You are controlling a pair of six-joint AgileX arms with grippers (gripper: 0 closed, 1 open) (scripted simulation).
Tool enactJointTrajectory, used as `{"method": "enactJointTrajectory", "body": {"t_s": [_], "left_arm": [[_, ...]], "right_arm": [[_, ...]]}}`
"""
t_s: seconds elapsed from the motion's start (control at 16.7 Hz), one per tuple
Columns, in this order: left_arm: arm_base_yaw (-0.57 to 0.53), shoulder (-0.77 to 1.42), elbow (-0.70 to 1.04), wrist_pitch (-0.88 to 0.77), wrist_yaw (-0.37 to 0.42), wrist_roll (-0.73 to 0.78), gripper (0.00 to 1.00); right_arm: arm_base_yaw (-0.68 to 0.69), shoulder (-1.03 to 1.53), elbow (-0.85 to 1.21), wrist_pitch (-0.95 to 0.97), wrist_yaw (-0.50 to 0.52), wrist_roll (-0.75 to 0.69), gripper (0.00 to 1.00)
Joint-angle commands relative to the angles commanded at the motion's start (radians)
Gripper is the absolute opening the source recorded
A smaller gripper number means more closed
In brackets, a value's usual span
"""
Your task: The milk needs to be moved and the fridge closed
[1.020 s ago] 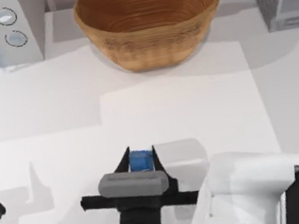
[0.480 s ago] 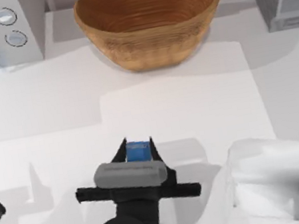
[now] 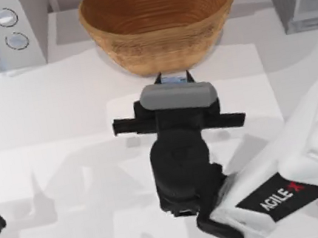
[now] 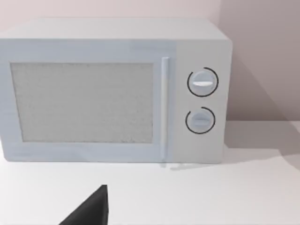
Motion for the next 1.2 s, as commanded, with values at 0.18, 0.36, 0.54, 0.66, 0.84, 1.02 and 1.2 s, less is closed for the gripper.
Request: {"method": "enactJointTrajectory", "body": {"t_s": [0.18, 0.36, 0.54, 0.66, 0.84, 1.02, 1.2], "left_arm": [[0.000, 0.000, 0.000, 0.000, 0.000, 0.000, 1.00], [0.000, 0.000, 0.000, 0.000, 0.000, 0.000, 1.00], [0.000, 0.000, 0.000, 0.000, 0.000, 0.000, 1.00], [0.000, 0.000, 0.000, 0.000, 0.000, 0.000, 1.00], [0.000, 0.000, 0.000, 0.000, 0.000, 0.000, 1.00], [0.000, 0.000, 0.000, 0.000, 0.000, 0.000, 1.00], [0.000, 0.000, 0.000, 0.000, 0.000, 0.000, 1.00]], "right_arm": [[-0.213, -0.153, -0.109, -0.013, -0.251, -0.014, 0.00], [-0.450, -0.319, -0.237, -0.036, -0.529, -0.025, 0.00], [-0.679, -0.475, -0.368, -0.069, -0.790, -0.030, 0.00], [-0.807, -0.562, -0.448, -0.093, -0.929, -0.032, 0.00], [-0.935, -0.651, -0.537, -0.123, -1.058, -0.032, 0.00], [-0.969, -0.678, -0.564, -0.133, -1.094, -0.032, 0.00], [-0.966, -0.674, -0.561, -0.132, -1.091, -0.031, 0.00]]}}
